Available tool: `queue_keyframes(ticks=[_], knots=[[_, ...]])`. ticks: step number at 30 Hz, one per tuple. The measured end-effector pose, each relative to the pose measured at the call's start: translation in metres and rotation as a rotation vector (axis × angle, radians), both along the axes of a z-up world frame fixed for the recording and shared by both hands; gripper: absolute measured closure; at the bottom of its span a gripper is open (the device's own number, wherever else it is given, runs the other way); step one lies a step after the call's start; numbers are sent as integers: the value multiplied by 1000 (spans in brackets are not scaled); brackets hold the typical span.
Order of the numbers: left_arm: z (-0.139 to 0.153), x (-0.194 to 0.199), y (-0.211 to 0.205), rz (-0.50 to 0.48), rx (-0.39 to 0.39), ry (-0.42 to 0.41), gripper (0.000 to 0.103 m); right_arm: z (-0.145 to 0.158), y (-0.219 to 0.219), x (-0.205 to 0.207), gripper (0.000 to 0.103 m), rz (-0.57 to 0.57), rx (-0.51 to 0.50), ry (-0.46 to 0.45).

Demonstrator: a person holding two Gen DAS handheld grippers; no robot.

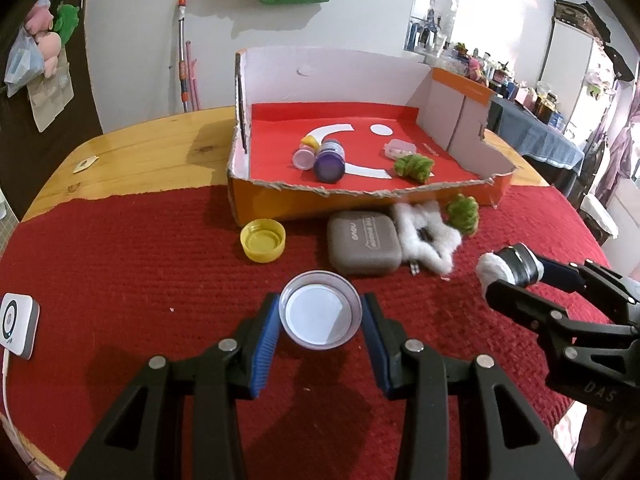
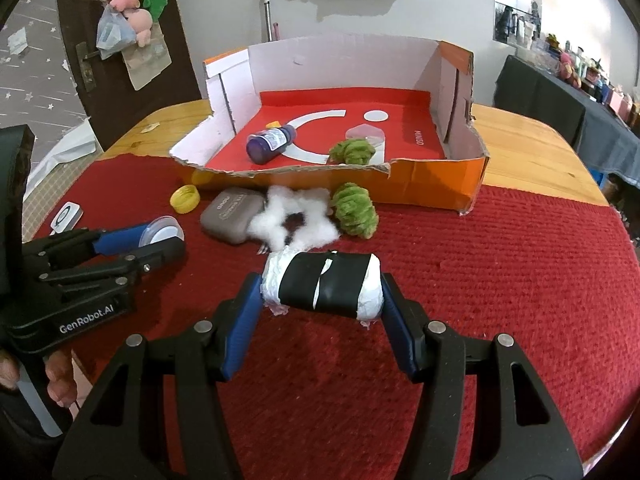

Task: Organize objects
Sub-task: 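Carry the white lid and the taped roll into the cardboard box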

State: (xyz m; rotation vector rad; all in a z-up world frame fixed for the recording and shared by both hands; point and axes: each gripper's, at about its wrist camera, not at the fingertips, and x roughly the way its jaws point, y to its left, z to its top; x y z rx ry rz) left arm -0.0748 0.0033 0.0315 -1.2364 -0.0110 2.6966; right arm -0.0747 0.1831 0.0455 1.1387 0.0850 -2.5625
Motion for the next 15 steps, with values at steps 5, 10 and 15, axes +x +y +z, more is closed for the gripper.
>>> queue_keyframes(ticks=[5, 10, 15], knots=[[2, 6, 5, -8, 1, 6, 60, 2, 0, 6, 47, 3, -4, 6], [2, 8, 6, -10, 3, 6, 60, 2, 0, 7, 47, 4, -5, 4], [4, 5, 6, -12, 7, 4, 60, 2, 0, 7, 47, 5, -6, 4]])
